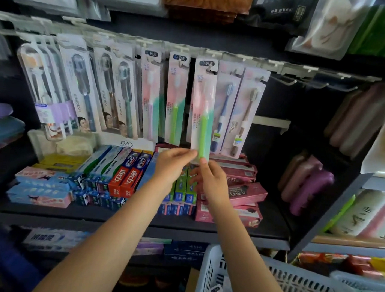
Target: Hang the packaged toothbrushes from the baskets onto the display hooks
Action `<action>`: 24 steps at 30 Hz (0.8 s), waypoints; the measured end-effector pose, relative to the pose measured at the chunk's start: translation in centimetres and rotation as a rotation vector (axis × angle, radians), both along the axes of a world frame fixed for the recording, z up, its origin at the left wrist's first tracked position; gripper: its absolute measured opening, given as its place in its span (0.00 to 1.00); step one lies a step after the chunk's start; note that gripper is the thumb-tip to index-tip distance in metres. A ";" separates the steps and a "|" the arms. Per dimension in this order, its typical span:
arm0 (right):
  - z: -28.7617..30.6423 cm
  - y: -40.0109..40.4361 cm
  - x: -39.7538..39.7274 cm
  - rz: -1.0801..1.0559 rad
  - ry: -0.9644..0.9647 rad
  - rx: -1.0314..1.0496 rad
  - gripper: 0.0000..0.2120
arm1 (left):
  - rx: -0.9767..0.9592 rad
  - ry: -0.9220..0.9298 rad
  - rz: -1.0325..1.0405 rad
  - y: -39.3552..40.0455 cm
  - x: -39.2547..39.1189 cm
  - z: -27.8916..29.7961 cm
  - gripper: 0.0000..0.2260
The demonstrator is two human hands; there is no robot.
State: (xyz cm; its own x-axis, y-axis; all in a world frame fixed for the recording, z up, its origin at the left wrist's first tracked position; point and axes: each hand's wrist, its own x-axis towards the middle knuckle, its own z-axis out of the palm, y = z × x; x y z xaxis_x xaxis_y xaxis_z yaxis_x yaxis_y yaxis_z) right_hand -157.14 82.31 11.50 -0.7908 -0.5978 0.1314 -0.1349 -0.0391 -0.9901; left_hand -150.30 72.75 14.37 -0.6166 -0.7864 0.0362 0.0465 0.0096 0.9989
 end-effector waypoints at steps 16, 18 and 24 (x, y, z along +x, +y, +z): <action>0.0 -5.6 -2.8 0.078 -0.282 -0.002 0.17 | 0.196 0.105 0.177 -3.1 -3.5 -1.4 0.03; -0.5 -3.6 -2.3 0.108 -0.256 0.046 0.16 | 0.107 0.057 0.199 -2.2 -2.4 -2.8 0.02; -6.9 7.4 -0.9 0.080 -0.177 0.213 0.13 | -0.326 -0.190 0.015 4.9 2.4 -13.1 0.04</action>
